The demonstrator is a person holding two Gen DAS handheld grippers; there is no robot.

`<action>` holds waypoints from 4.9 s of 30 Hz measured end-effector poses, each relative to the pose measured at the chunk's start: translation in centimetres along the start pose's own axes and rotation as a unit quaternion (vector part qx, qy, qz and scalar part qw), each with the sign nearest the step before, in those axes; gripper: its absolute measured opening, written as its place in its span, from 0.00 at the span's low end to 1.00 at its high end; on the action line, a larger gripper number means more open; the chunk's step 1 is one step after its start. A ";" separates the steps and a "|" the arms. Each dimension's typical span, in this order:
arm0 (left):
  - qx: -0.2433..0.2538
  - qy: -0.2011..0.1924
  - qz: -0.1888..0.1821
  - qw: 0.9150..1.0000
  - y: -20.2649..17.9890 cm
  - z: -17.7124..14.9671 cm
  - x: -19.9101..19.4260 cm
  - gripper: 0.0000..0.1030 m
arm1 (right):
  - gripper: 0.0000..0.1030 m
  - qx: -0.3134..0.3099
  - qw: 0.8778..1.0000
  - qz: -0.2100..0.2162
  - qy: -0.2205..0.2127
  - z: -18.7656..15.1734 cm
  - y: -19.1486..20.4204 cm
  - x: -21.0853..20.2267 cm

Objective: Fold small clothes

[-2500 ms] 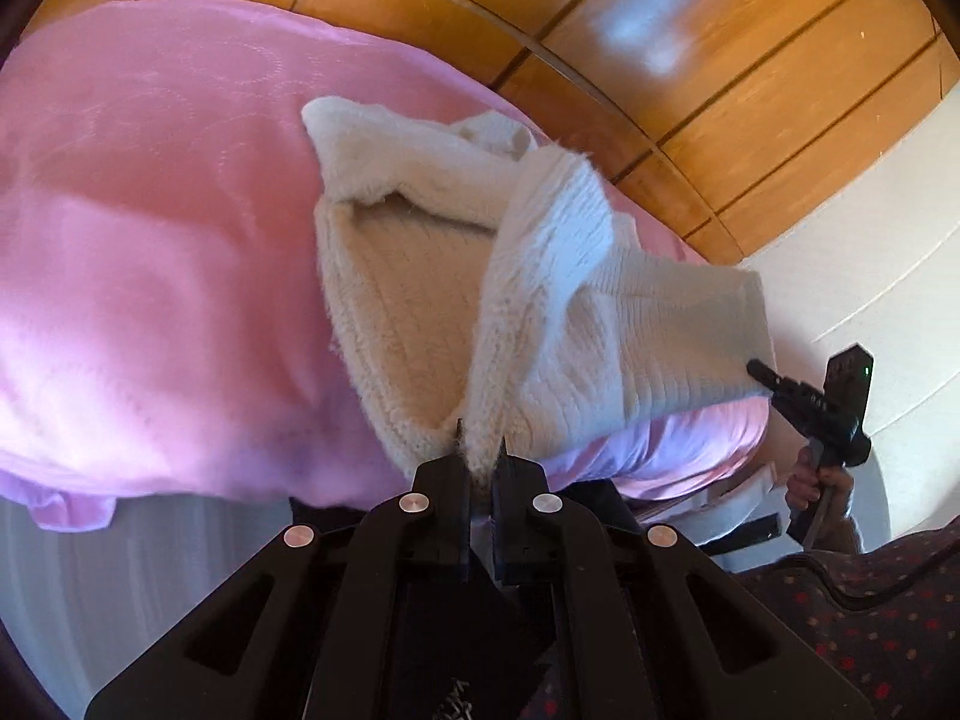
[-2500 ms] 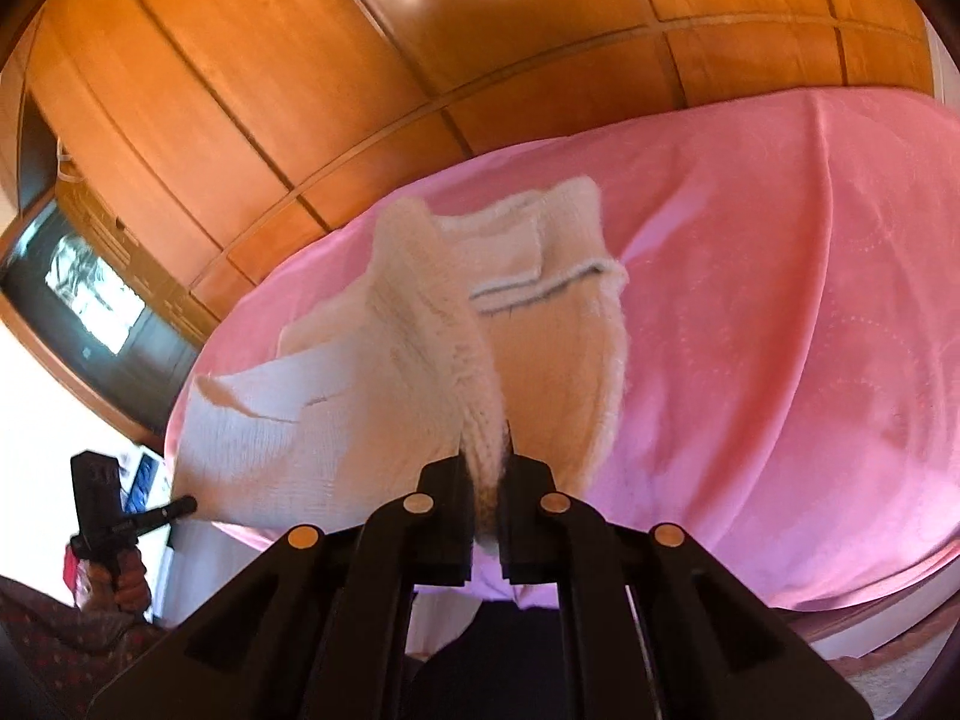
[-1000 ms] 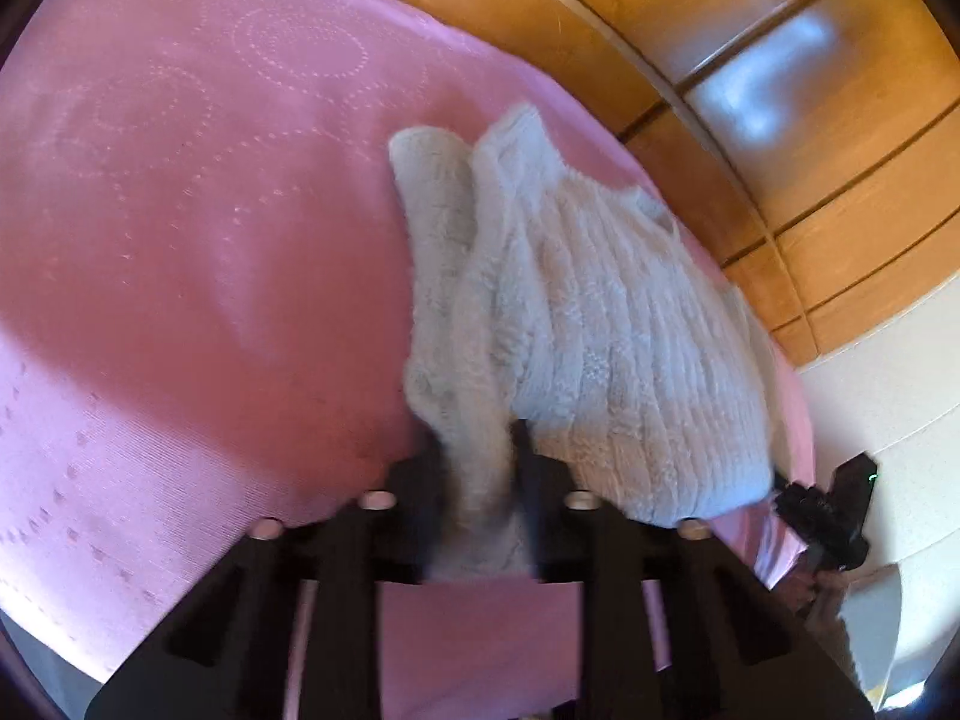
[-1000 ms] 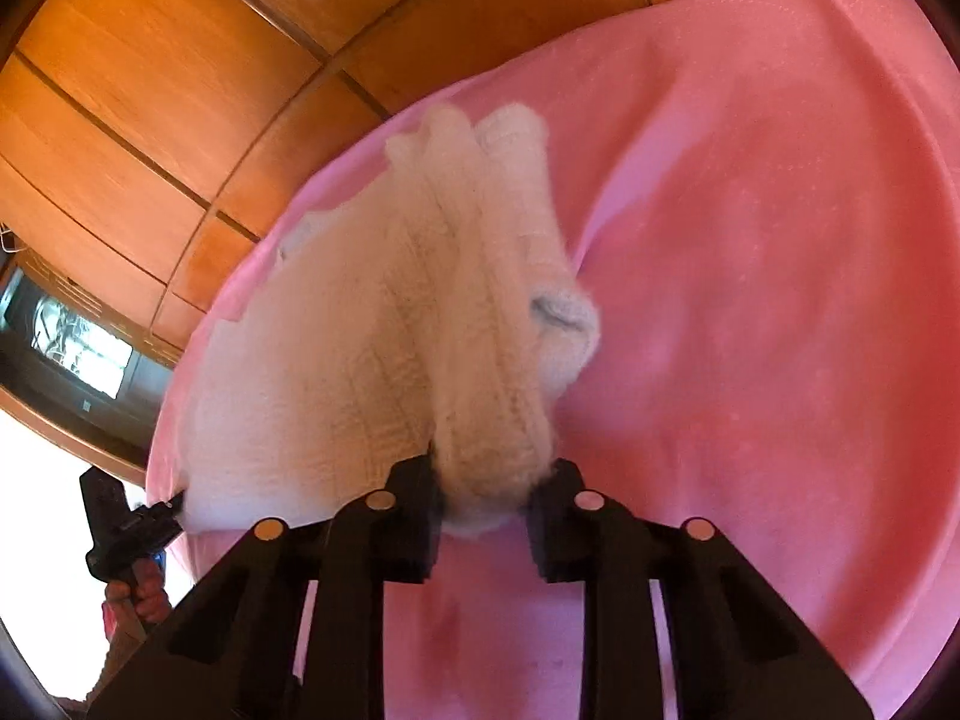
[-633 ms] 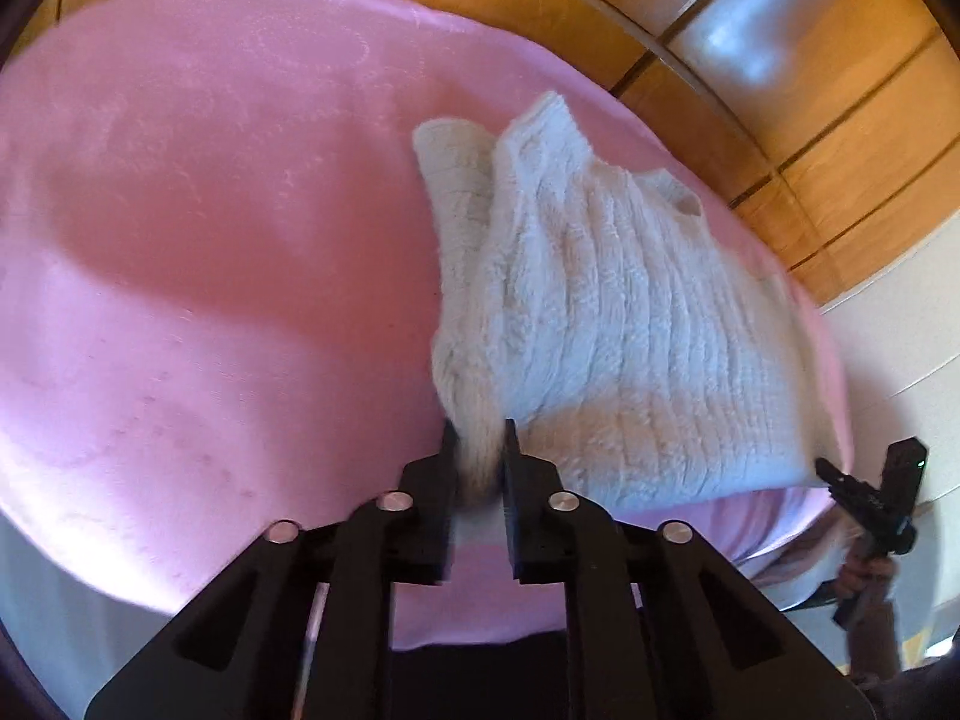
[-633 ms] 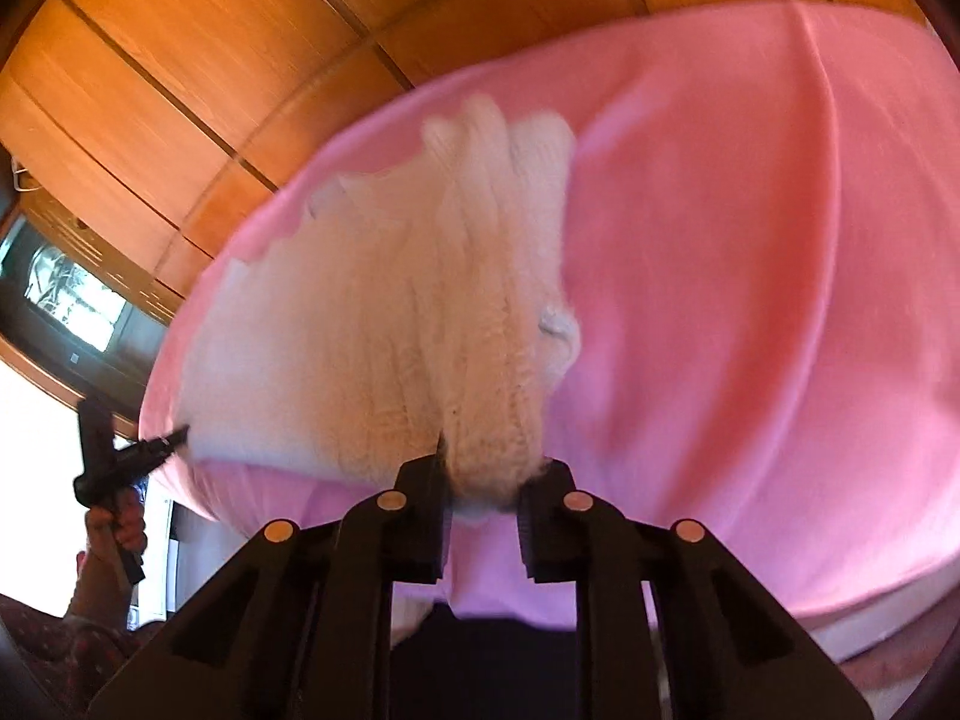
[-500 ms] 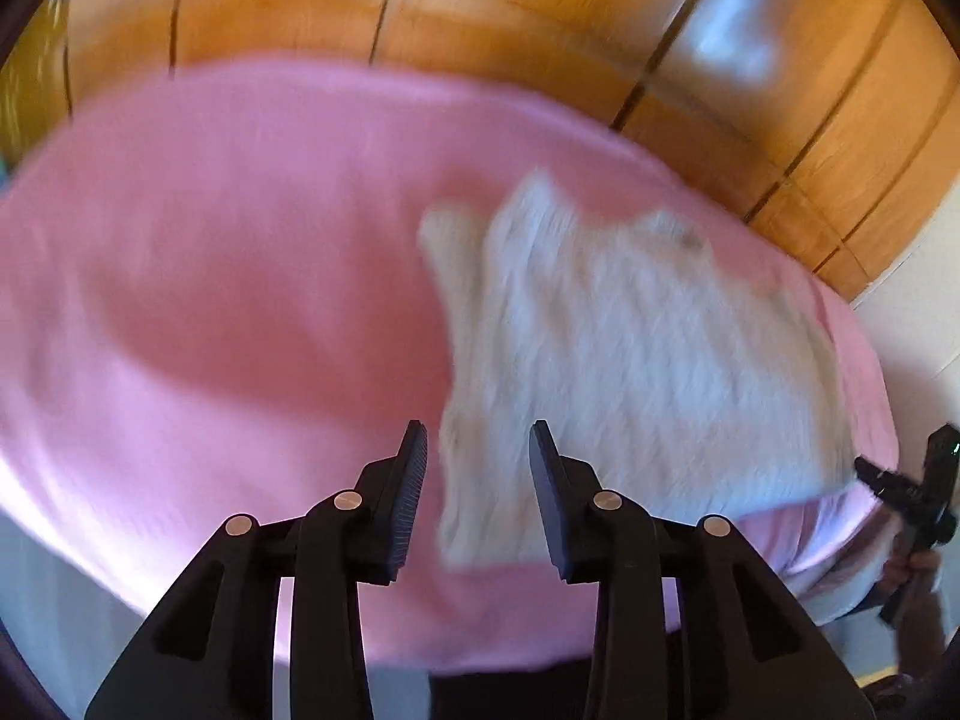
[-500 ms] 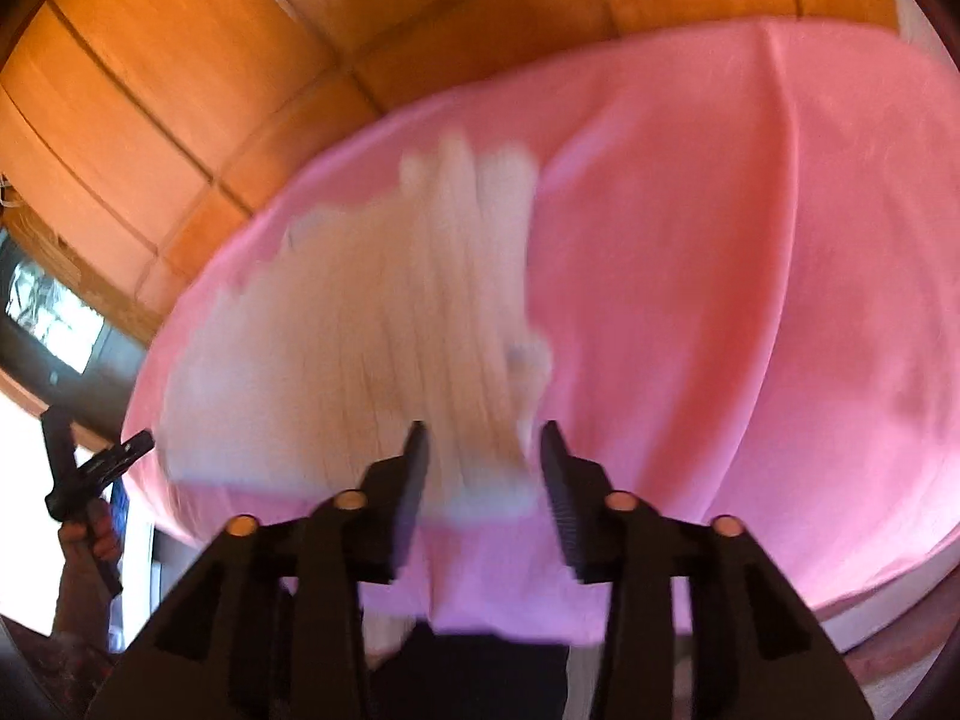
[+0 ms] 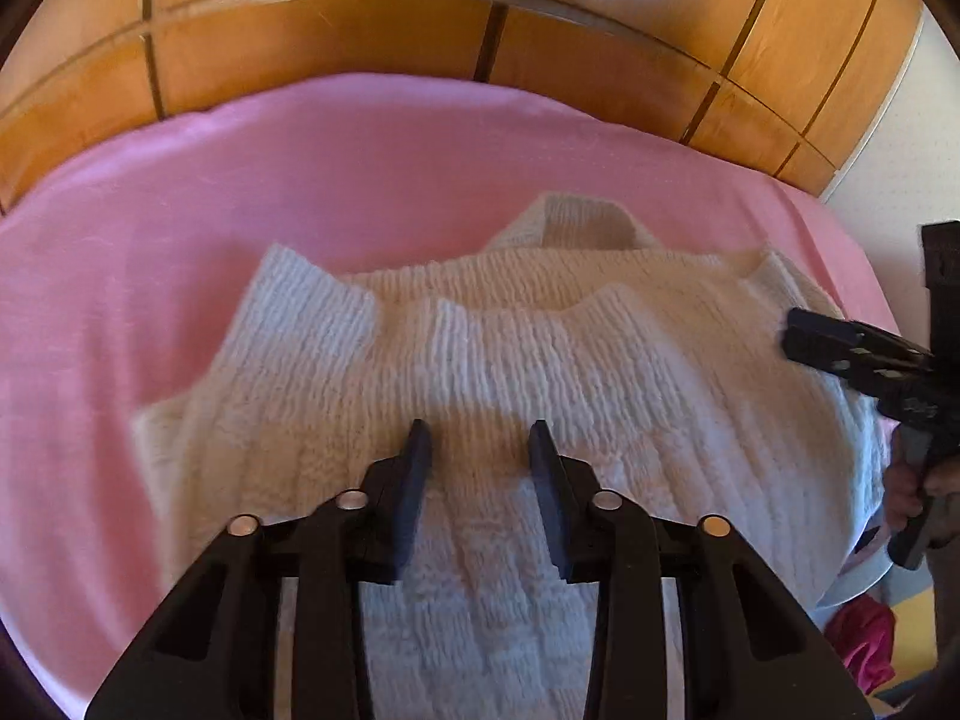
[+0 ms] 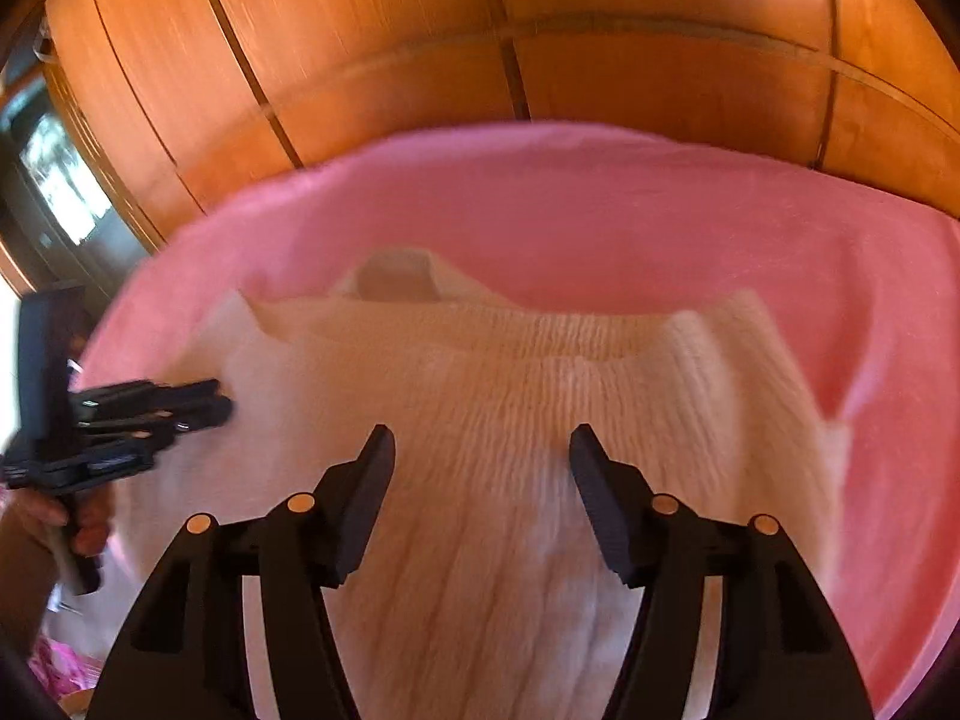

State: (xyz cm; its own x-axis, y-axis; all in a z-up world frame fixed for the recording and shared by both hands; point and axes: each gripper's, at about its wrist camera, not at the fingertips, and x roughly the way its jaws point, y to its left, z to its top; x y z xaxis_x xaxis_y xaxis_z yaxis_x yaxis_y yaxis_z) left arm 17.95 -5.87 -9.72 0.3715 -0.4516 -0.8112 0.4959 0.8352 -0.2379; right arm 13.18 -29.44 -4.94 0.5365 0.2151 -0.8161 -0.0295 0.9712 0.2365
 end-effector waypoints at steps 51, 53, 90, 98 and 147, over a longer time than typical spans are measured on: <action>-0.151 -0.125 0.143 0.970 3.7 -9.4 -11.1 0.41 | 0.94 0.001 0.997 -0.029 -0.066 -6.8 1.3 -3.3; -0.137 -0.131 0.144 0.971 2.7 -8.7 -11.6 0.46 | 0.94 0.011 0.997 -0.022 -0.068 -7.0 1.0 -4.1; -0.005 -0.064 0.123 0.990 -6.5 -5.4 -2.5 0.54 | 0.95 0.194 0.974 0.102 -0.049 -8.2 -14.0 -5.1; -0.004 -0.064 0.125 0.990 -6.7 -5.5 -2.7 0.54 | 0.94 0.219 0.967 0.114 -0.057 -10.0 -13.6 -6.6; -0.100 -0.141 0.178 0.969 0.3 -3.8 -8.5 0.49 | 0.78 0.126 0.990 -0.022 -0.065 -2.4 -9.3 -3.4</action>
State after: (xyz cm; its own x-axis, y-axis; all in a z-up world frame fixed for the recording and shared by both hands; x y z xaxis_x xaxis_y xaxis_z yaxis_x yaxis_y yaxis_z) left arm 11.92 -0.63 -4.97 0.7042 -0.1680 -0.6898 0.1456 0.9851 -0.0913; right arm 9.56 -39.01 -5.64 0.6369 0.1421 -0.7578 0.1984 0.9196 0.3392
